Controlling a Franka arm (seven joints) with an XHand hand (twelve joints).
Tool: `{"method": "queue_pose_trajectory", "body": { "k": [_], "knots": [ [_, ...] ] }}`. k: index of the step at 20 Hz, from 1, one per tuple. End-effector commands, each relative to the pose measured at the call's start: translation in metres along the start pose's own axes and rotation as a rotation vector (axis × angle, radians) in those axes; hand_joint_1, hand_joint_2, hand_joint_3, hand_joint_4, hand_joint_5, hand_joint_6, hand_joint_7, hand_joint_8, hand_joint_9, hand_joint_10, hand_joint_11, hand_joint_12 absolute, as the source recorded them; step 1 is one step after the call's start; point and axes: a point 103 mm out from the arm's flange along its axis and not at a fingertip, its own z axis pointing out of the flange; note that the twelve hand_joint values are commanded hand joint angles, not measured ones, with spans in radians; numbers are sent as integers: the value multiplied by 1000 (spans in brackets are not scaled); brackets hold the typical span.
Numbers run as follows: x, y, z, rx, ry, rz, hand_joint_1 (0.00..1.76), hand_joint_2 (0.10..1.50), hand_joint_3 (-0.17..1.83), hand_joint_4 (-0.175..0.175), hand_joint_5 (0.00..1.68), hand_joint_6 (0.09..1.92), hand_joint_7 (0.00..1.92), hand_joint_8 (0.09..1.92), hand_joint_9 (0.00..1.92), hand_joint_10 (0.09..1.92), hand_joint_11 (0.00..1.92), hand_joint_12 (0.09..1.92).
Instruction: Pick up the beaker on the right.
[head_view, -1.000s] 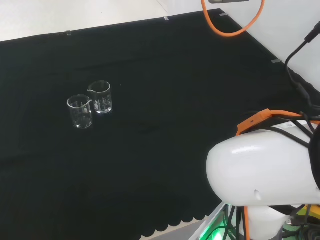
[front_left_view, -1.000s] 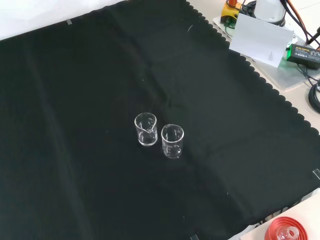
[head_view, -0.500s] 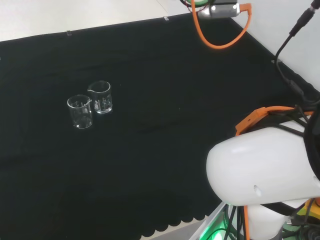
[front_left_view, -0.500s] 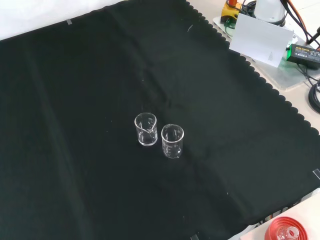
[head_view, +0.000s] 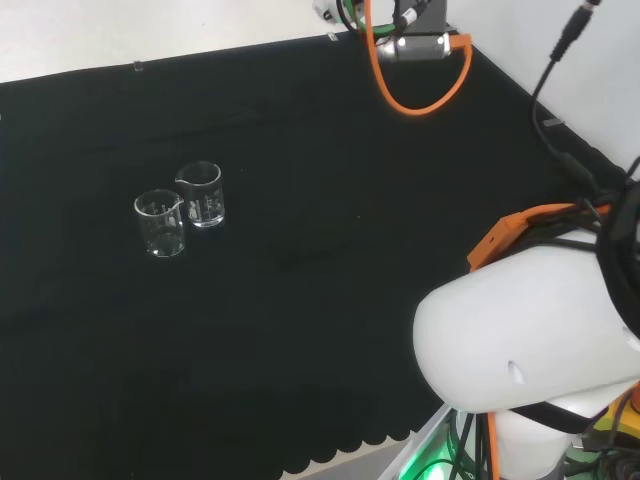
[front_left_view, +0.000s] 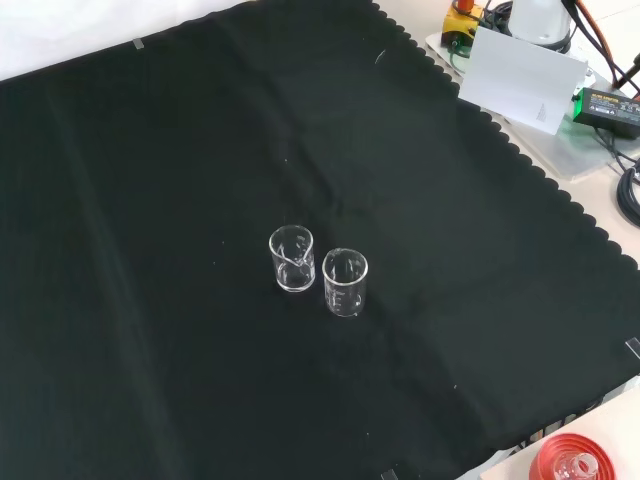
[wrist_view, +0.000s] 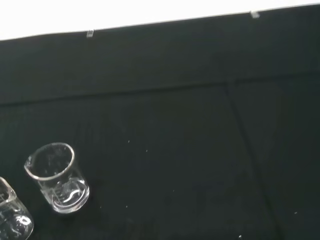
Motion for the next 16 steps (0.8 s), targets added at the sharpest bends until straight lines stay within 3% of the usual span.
{"method": "queue_pose_trajectory", "body": {
  "k": [1,8,16],
  "knots": [
    [1,57,56,36,60,-36,468,1323,-144,-89,268,87,124,719,187,786,0,1138],
    [-2,90,94,51,118,-72,469,1321,-152,-91,273,87,128,722,190,786,0,1140],
    [17,111,133,74,158,-148,500,1289,-175,-93,280,87,115,722,190,784,0,1147]
  ]
}}
